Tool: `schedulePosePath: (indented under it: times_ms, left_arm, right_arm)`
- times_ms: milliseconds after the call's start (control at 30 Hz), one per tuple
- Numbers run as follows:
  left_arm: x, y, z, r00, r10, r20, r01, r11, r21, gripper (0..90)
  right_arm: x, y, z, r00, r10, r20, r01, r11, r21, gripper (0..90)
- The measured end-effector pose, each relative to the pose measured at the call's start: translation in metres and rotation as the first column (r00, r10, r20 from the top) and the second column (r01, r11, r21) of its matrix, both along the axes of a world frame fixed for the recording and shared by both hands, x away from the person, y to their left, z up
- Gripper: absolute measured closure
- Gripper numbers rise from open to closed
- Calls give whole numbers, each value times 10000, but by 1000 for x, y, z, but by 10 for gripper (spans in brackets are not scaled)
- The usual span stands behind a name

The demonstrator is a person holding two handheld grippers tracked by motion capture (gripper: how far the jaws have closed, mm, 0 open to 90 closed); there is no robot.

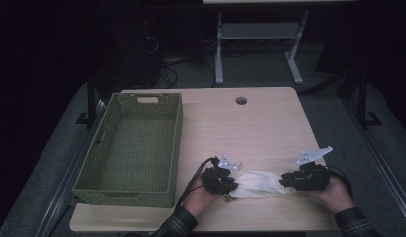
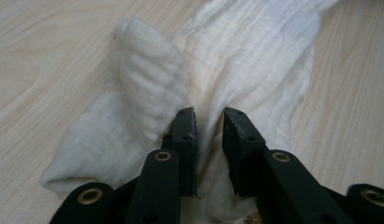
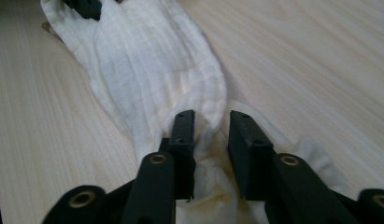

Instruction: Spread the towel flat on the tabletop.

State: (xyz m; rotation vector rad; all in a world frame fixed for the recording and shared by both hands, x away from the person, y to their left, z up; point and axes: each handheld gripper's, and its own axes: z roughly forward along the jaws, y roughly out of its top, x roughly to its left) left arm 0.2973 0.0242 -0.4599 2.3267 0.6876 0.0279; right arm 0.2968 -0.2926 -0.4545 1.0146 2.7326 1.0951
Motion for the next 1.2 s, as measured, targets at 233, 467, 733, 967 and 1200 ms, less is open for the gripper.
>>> schedulePosePath:
  times_ms: [233,467,733,967,1200]
  left_arm:
    - [1,6,21,9985,250,486,-238,9994,-261,613]
    - [24,8,38,9916,865,960,-819,9953,-513,576]
    - [44,-11,19,9976,629,295,-618,9974,-379,729]
    - [42,-5,29,9940,818,733,-785,9958,-466,877]
    - [44,9,51,9802,1363,1434,-1233,9877,-964,878]
  right_arm:
    - [-1,1,4,9993,240,298,-235,9996,-147,851]
    - [0,-1,11,9976,162,667,-157,9998,-75,859]
    - [1,-6,18,9955,-55,943,36,9998,208,853]
    - [2,-8,20,9932,-85,1159,47,9994,330,849]
    - [4,-9,29,9879,-271,1527,187,9983,557,853]
